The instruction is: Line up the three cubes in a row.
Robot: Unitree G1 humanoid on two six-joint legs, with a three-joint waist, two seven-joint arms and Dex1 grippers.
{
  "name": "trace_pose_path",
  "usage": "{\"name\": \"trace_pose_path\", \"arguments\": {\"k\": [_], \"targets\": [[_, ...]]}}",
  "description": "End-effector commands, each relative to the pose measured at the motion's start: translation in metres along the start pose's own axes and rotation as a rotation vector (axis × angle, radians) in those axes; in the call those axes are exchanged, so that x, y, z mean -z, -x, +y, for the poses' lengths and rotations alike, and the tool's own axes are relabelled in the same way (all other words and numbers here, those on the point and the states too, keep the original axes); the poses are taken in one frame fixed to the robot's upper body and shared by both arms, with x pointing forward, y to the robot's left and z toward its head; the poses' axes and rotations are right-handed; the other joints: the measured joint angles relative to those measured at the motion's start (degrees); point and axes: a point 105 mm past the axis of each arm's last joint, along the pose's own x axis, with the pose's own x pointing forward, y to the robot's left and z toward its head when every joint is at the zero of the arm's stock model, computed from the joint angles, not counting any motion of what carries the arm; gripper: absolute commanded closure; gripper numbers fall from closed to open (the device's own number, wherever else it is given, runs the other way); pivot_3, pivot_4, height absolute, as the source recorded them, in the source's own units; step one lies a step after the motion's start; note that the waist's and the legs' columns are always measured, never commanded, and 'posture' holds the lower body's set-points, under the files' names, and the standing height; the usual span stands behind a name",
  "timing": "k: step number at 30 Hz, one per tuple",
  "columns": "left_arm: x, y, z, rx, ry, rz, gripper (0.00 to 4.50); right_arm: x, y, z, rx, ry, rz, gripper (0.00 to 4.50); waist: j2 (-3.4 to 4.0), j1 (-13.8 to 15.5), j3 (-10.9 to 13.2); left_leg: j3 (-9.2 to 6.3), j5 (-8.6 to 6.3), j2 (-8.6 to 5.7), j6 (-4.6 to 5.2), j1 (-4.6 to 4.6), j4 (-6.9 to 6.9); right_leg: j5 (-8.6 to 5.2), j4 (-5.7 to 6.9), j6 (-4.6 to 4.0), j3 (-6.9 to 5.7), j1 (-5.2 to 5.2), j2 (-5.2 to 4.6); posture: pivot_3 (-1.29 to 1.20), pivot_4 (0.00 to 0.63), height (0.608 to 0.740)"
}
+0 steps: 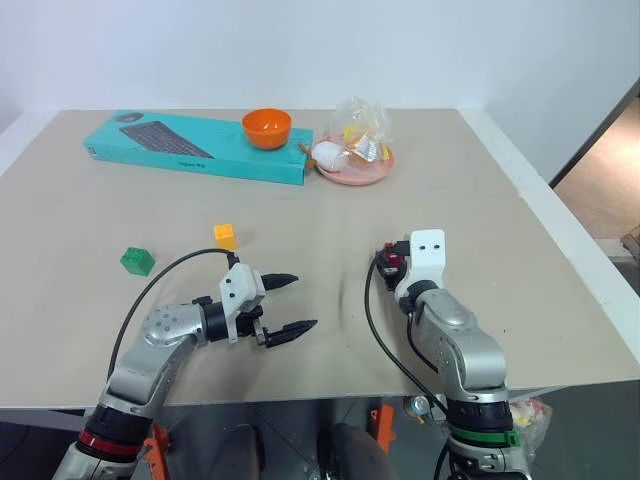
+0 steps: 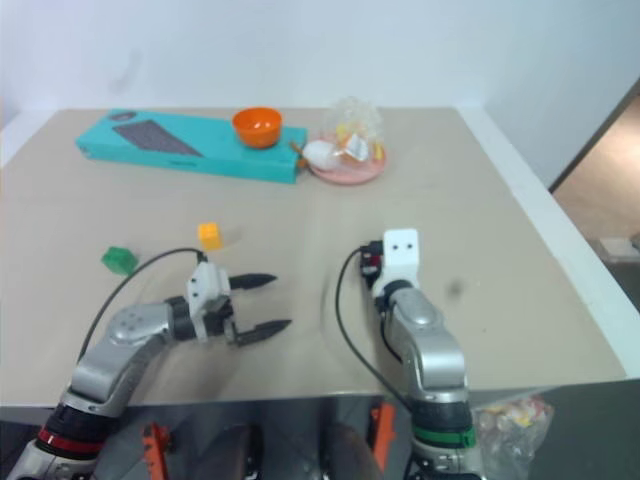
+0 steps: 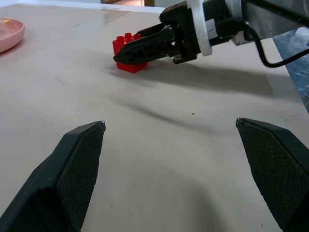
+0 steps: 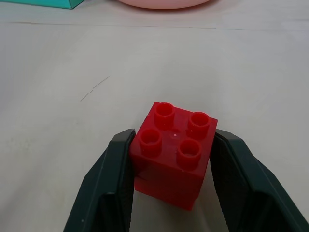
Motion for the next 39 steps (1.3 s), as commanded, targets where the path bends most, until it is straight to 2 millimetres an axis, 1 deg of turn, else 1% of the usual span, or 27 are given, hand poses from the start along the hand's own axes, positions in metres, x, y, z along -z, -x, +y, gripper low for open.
{"name": "trace_pose_path", "arguments": {"k": [1, 3, 6, 9, 12, 14, 16, 18, 21, 25, 28, 32, 37, 38, 39], "targets": [[-0.008, 0.004, 0.008, -0.043, -0.041, -0.021, 0.00, -0.025, 0.006, 0.010, -0.113, 0.035, -0.109, 2.78, 0.00, 0.00, 0.00, 0.00, 0.00, 0.00, 0.00, 0.00, 0.00, 0.00, 0.00, 0.00, 0.00, 0.00, 0.00, 0.00, 0.150, 0.740], [-0.008, 0.007, 0.013, -0.090, -0.036, -0.029, 0.00, -0.032, 0.007, 0.018, -0.203, 0.055, -0.136, 2.78, 0.00, 0.01, 0.00, 0.00, 0.00, 0.00, 0.00, 0.00, 0.00, 0.00, 0.00, 0.00, 0.00, 0.00, 0.00, 0.00, 0.150, 0.740], [-0.008, 0.016, 0.024, -0.187, -0.022, -0.039, 0.00, -0.041, 0.008, 0.036, -0.384, 0.120, -0.160, 2.78, 0.01, -0.07, 0.01, -0.02, 0.00, 0.01, 0.00, 0.01, 0.00, 0.00, 0.00, -0.01, -0.01, 0.00, 0.01, 0.00, 0.150, 0.740], [-0.005, 0.028, 0.029, -0.270, -0.002, -0.039, 0.00, -0.049, 0.009, 0.056, -0.599, 0.193, -0.175, 2.78, 0.01, -0.24, 0.01, 0.01, 0.00, 0.04, 0.00, 0.06, 0.00, 0.01, 0.00, -0.02, 0.03, 0.01, 0.06, 0.00, 0.150, 0.740], [-0.003, 0.036, 0.030, -0.301, 0.004, -0.037, 0.00, -0.050, 0.010, 0.067, -0.727, 0.240, -0.173, 2.78, 0.00, -0.09, 0.01, -0.01, -0.01, 0.05, 0.01, 0.06, -0.02, 0.01, 0.00, -0.03, -0.02, 0.02, 0.07, 0.00, 0.150, 0.740], [0.001, 0.042, 0.027, -0.310, -0.006, -0.021, 0.00, -0.051, 0.009, 0.077, -0.823, 0.280, -0.165, 2.78, 0.01, -0.06, 0.01, 0.00, -0.01, 0.05, 0.02, 0.04, -0.03, -0.01, 0.00, -0.05, -0.06, 0.02, 0.06, 0.00, 0.150, 0.740], [0.002, 0.047, 0.024, -0.317, -0.010, -0.014, 0.00, -0.050, 0.005, 0.084, -0.884, 0.308, -0.155, 2.78, 0.01, -0.06, 0.01, 0.01, -0.01, 0.04, 0.02, 0.04, -0.03, -0.01, 0.00, -0.05, 0.00, 0.00, 0.05, 0.00, 0.150, 0.740], [0.002, 0.051, 0.021, -0.322, -0.011, -0.014, 0.00, -0.048, 0.002, 0.088, -0.916, 0.329, -0.147, 2.78, 0.01, -0.05, 0.01, 0.01, -0.01, 0.04, 0.02, 0.04, -0.03, 0.00, 0.00, -0.04, 0.00, 0.00, 0.02, 0.00, 0.150, 0.740], [0.003, 0.054, 0.018, -0.326, -0.015, -0.010, 0.00, -0.045, 0.002, 0.096, -0.976, 0.359, -0.139, 2.78, 0.01, -0.04, 0.01, 0.02, -0.01, 0.04, 0.02, 0.04, -0.02, 0.00, 0.00, -0.03, 0.02, 0.01, -0.02, 0.00, 0.150, 0.740], [0.003, 0.053, 0.012, -0.330, -0.016, -0.012, 0.00, -0.039, 0.006, 0.110, -1.061, 0.373, -0.130, 2.78, 0.01, -0.03, 0.01, 0.02, -0.01, 0.05, 0.02, 0.04, -0.02, 0.00, 0.00, -0.03, 0.01, 0.00, -0.03, 0.00, 0.150, 0.740], [0.001, 0.052, 0.009, -0.326, -0.011, -0.019, 0.00, -0.034, 0.005, 0.114, -1.080, 0.384, -0.118, 2.78, 0.01, -0.02, 0.01, 0.02, -0.01, 0.07, 0.02, 0.04, -0.02, 0.00, 0.00, -0.04, 0.02, 0.00, -0.03, 0.00, 0.150, 0.740], [0.001, 0.051, 0.005, -0.323, -0.007, -0.020, 0.00, -0.030, -0.002, 0.113, -1.060, 0.395, -0.109, 2.78, 0.01, -0.02, 0.01, 0.03, -0.01, 0.07, 0.02, 0.05, -0.02, 0.00, 0.00, -0.04, 0.02, 0.01, -0.03, 0.00, 0.150, 0.740], [0.001, 0.052, 0.006, -0.321, -0.016, -0.019, 0.00, -0.037, -0.017, 0.109, -0.954, 0.357, -0.100, 2.78, 0.01, -0.02, 0.01, 0.03, -0.01, 0.07, 0.02, 0.06, -0.02, 0.01, 0.01, -0.05, 0.01, 0.00, 0.01, 0.00, 0.150, 0.740], [0.001, 0.051, 0.006, -0.321, -0.017, -0.020, 0.00, -0.038, -0.017, 0.109, -0.941, 0.351, -0.098, 2.78, 0.01, -0.02, 0.01, 0.03, -0.01, 0.08, 0.02, 0.06, -0.02, 0.01, 0.01, -0.06, 0.01, 0.00, 0.01, 0.00, 0.150, 0.740], [0.001, 0.051, 0.006, -0.317, -0.018, -0.020, 0.00, -0.038, -0.013, 0.111, -0.952, 0.343, -0.099, 2.78, 0.01, -0.02, 0.01, 0.02, -0.01, 0.07, 0.02, 0.05, -0.03, 0.01, 0.01, -0.05, 0.01, 0.00, 0.00, 0.00, 0.150, 0.740]]}}
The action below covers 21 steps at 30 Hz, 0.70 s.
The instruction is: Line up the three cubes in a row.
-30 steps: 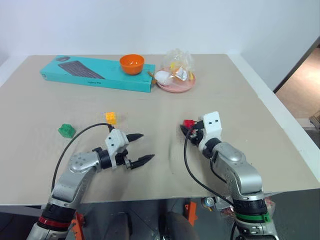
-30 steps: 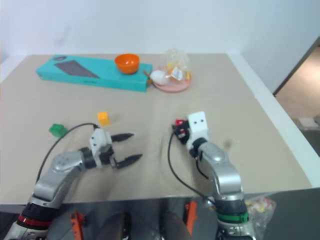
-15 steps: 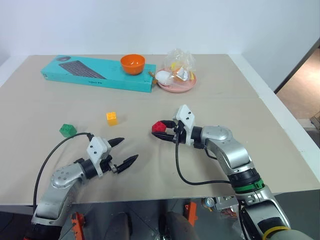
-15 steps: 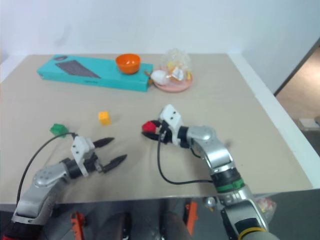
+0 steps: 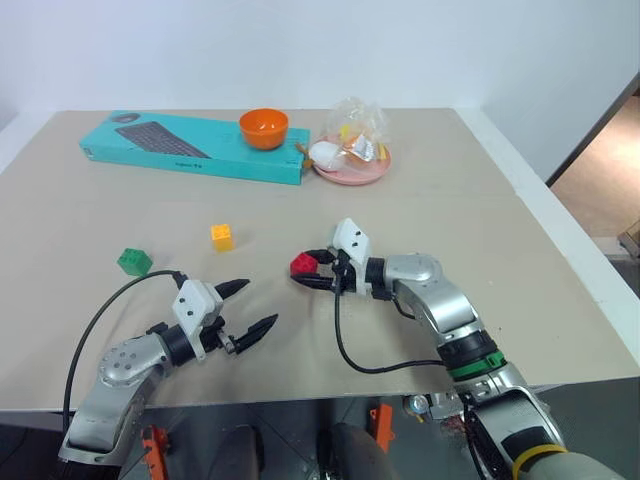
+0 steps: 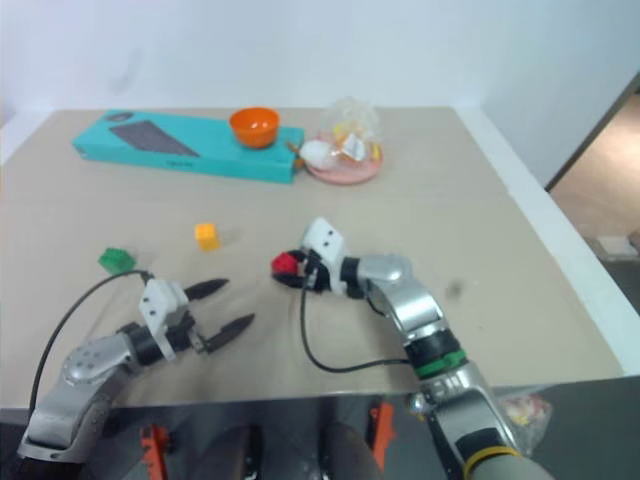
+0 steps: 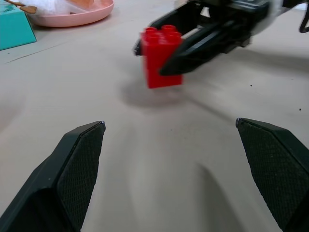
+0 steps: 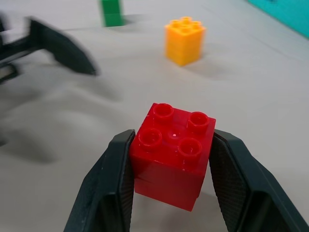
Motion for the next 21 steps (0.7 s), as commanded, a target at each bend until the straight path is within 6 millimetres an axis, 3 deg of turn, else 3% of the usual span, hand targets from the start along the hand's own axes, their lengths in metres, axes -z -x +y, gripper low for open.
{"name": "trace_pose_path", "arguments": {"k": [1, 7, 15, 21], "targets": [[-0.013, -0.001, -0.002, 0.014, -0.045, -0.046, 0.00, -0.017, 0.004, 0.001, 0.016, 0.014, -0.043, 2.78, 0.00, 0.00, 0.00, 0.00, 0.00, 0.02, 0.00, 0.00, 0.00, 0.00, 0.00, 0.00, 0.00, 0.00, -0.01, 0.00, 0.150, 0.740], [-0.012, -0.003, -0.001, 0.021, -0.046, -0.044, 0.00, -0.013, 0.007, 0.007, 0.031, 0.011, -0.016, 2.78, 0.00, 0.01, 0.00, 0.02, 0.00, 0.05, 0.00, -0.01, 0.00, -0.01, 0.00, 0.02, 0.03, -0.01, -0.06, 0.00, 0.150, 0.740], [-0.011, -0.008, 0.001, 0.025, -0.050, -0.044, 0.00, -0.014, 0.017, -0.014, 0.312, -0.031, -0.001, 2.78, 0.00, 0.00, 0.00, 0.03, 0.00, 0.06, 0.00, -0.01, 0.00, 0.00, 0.00, 0.01, 0.03, -0.02, -0.04, 0.00, 0.150, 0.740], [-0.013, -0.013, -0.001, 0.035, -0.048, -0.055, 0.00, -0.013, 0.017, -0.006, 0.410, -0.063, -0.010, 2.78, 0.00, 0.00, 0.00, 0.02, 0.00, 0.06, -0.01, -0.02, -0.04, 0.00, 0.00, 0.02, 0.04, -0.04, -0.02, 0.00, 0.150, 0.740]]}}
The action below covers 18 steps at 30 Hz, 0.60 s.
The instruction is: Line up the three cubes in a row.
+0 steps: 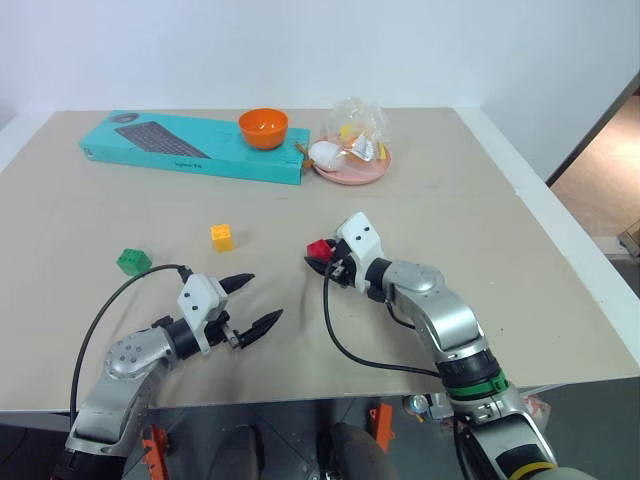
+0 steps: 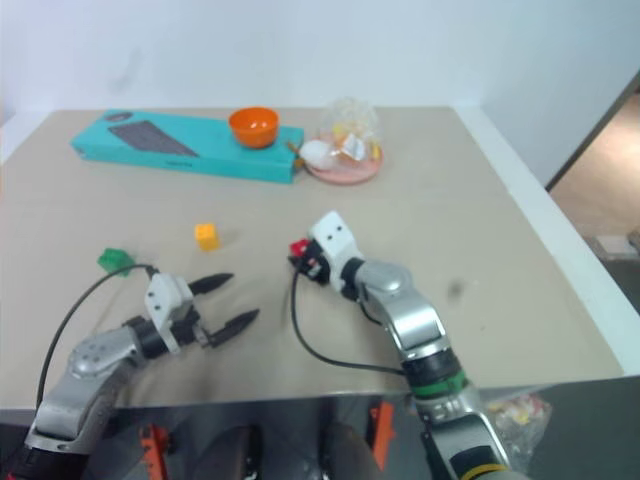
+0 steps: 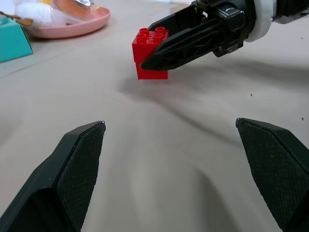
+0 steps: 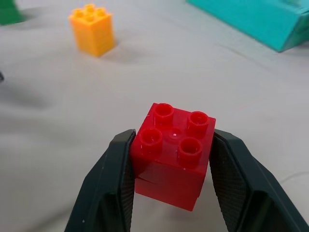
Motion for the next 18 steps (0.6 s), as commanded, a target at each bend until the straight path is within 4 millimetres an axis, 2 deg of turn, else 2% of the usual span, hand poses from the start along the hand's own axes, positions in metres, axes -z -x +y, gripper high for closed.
{"name": "trace_pose_path", "arguments": {"k": [1, 7, 12, 18], "targets": [[-0.007, -0.004, -0.001, 0.013, -0.029, -0.025, 0.00, -0.015, 0.006, 0.002, 0.052, 0.010, -0.056, 2.78, 0.00, 0.00, 0.00, 0.01, 0.00, 0.00, 0.00, 0.00, 0.00, 0.00, 0.00, 0.00, 0.01, 0.00, 0.00, 0.00, 0.150, 0.740], [-0.008, -0.007, 0.001, 0.028, -0.033, -0.030, 0.00, -0.015, 0.011, 0.011, 0.029, 0.017, -0.063, 2.78, 0.00, -0.01, 0.00, 0.03, 0.00, -0.01, 0.00, 0.00, 0.03, 0.01, 0.00, 0.02, 0.04, 0.00, -0.02, 0.00, 0.150, 0.740], [-0.008, -0.008, -0.001, 0.060, -0.034, -0.028, 0.00, -0.014, 0.014, 0.031, -0.155, 0.055, -0.061, 2.78, 0.00, -0.02, 0.00, 0.04, 0.00, -0.07, 0.00, 0.00, 0.02, 0.01, 0.00, 0.01, 0.03, 0.00, 0.00, 0.00, 0.150, 0.740], [-0.006, -0.005, 0.002, 0.086, -0.030, -0.006, 0.00, -0.015, 0.010, 0.028, -0.315, 0.127, -0.035, 2.78, 0.00, -0.06, 0.00, 0.01, 0.01, -0.07, 0.01, 0.02, 0.03, 0.04, 0.00, -0.03, 0.01, 0.00, 0.08, 0.00, 0.150, 0.740]]}}
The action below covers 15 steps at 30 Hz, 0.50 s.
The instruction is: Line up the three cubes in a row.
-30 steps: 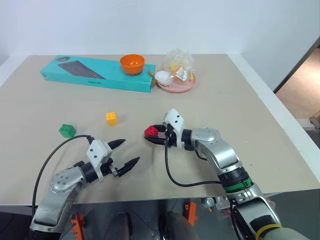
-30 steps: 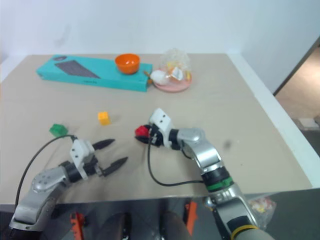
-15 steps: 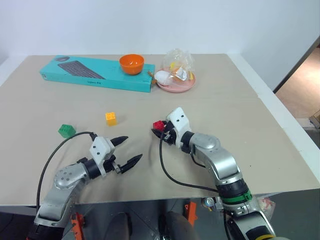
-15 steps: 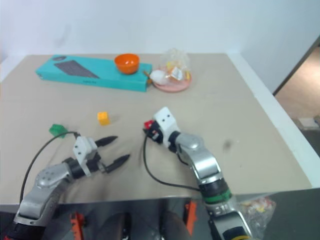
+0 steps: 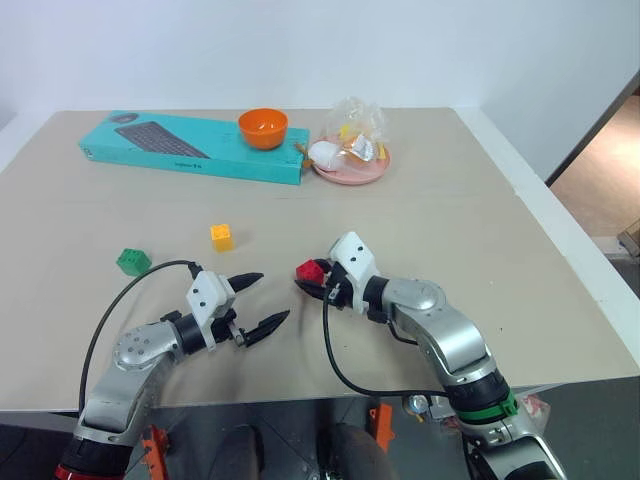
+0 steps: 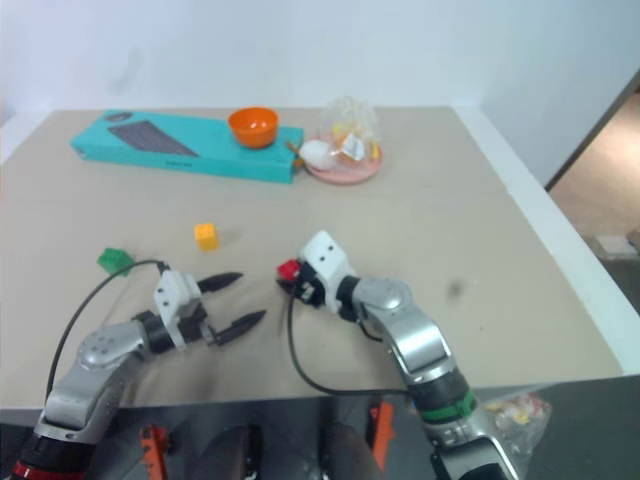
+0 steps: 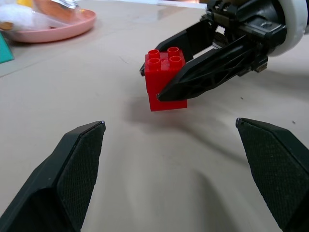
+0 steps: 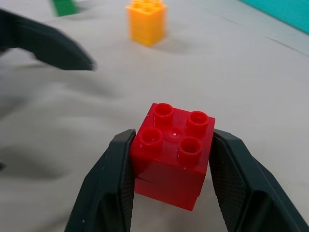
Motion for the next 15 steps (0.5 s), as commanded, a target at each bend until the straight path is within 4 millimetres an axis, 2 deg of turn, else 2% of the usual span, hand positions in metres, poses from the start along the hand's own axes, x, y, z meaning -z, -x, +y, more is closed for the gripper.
{"name": "trace_pose_path", "arguments": {"k": [1, 7, 15], "targets": [[-0.008, 0.002, 0.003, 0.015, -0.023, -0.018, 0.00, -0.018, -0.002, -0.002, -0.108, 0.068, -0.046, 2.78, 0.00, 0.00, 0.00, -0.01, 0.00, 0.01, 0.00, 0.00, 0.01, 0.01, 0.00, 0.00, -0.01, 0.01, 0.01, 0.00, 0.150, 0.740], [-0.008, 0.005, 0.002, 0.024, -0.020, -0.012, 0.00, -0.018, -0.005, -0.005, -0.212, 0.103, -0.020, 2.78, -0.01, 0.05, 0.00, 0.00, 0.00, 0.00, 0.00, -0.03, -0.02, -0.04, 0.00, 0.00, -0.03, 0.00, 0.00, 0.00, 0.150, 0.740], [-0.011, 0.010, -0.003, 0.019, 0.005, -0.017, 0.00, -0.013, 0.001, 0.016, -0.462, 0.136, 0.010, 2.78, 0.00, 0.05, 0.00, -0.02, -0.02, 0.02, 0.02, -0.03, -0.01, -0.05, 0.00, 0.01, -0.03, 0.00, -0.03, 0.00, 0.150, 0.740]]}}
